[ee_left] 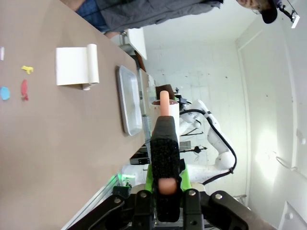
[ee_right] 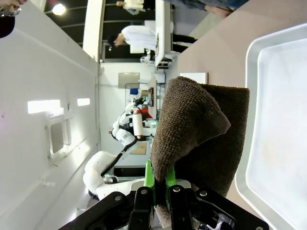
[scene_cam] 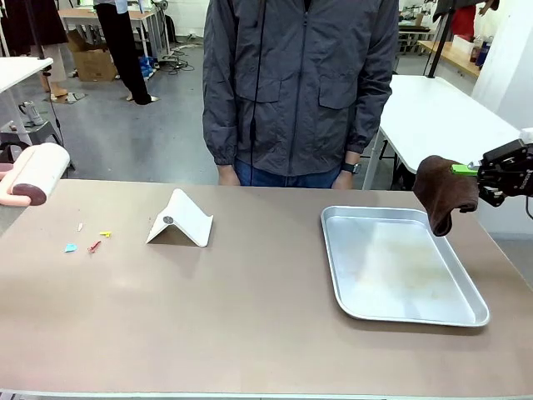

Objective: Clean the surface of the table.
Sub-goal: Clean the area not pointed to by the person.

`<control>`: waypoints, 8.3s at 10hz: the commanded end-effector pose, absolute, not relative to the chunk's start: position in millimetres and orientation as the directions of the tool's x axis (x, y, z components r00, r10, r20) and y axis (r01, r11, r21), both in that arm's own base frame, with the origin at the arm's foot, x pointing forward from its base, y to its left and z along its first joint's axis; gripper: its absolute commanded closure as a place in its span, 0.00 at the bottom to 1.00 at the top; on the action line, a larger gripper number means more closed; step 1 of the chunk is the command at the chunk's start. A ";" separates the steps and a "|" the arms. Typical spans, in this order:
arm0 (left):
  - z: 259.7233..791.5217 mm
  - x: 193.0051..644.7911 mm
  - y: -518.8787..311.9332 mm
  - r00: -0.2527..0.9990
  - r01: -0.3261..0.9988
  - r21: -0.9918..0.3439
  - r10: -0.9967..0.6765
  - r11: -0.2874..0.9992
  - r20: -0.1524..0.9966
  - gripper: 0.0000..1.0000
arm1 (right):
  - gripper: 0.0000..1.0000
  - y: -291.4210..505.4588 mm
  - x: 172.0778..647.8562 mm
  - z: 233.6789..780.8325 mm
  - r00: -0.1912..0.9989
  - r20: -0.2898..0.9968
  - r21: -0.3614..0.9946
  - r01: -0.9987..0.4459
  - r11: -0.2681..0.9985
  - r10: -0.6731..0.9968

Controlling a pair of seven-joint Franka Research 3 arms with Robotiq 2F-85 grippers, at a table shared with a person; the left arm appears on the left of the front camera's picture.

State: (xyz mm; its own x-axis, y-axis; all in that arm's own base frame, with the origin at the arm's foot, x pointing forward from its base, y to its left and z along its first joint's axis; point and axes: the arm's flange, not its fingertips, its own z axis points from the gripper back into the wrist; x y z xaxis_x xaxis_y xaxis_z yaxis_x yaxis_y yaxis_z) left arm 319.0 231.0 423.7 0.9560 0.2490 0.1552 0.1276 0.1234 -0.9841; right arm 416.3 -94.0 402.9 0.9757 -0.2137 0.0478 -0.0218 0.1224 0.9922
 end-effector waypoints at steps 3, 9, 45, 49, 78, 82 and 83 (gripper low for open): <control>410.6 332.2 265.6 0.909 0.017 -0.901 0.368 0.433 0.194 0.78 | 0.90 -95.7 417.4 407.4 0.975 0.054 0.993 -0.029 0.116 -0.217; 369.6 379.7 277.7 0.916 -0.126 -0.803 0.379 0.583 0.131 0.78 | 0.90 -95.7 417.4 407.4 0.975 0.054 0.993 -0.029 0.116 -0.217; 402.4 293.7 307.6 0.920 0.170 -0.939 0.294 0.300 0.260 0.78 | 0.90 -95.7 417.4 407.4 0.975 0.054 0.993 -0.029 0.116 -0.217; 362.3 267.1 365.1 0.865 0.081 -0.962 0.461 0.261 0.198 0.78 | 0.90 -95.7 417.4 407.4 0.975 0.054 0.993 -0.029 0.116 -0.217; 303.6 458.8 290.1 0.957 -0.162 -0.790 0.289 0.592 0.021 0.78 | 0.90 -95.7 417.4 407.4 0.975 0.054 0.993 -0.029 0.116 -0.217; 296.8 490.2 251.6 0.954 -0.250 -0.785 0.281 0.567 -0.101 0.78 | 0.90 -95.7 417.4 407.4 0.975 0.054 0.993 -0.029 0.116 -0.217; 298.7 498.3 243.2 0.954 -0.269 -0.792 0.264 0.548 -0.141 0.78 | 0.90 -95.7 417.4 407.4 0.975 0.054 0.993 -0.029 0.116 -0.217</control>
State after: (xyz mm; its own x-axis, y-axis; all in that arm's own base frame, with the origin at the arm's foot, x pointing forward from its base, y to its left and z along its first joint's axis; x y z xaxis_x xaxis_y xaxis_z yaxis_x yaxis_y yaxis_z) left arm 496.4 249.9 315.1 0.9598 0.2744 -0.0593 -0.1996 0.5186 -0.8314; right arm 416.4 -94.8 403.1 0.9754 -0.2152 0.0482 -0.0221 0.1224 0.9922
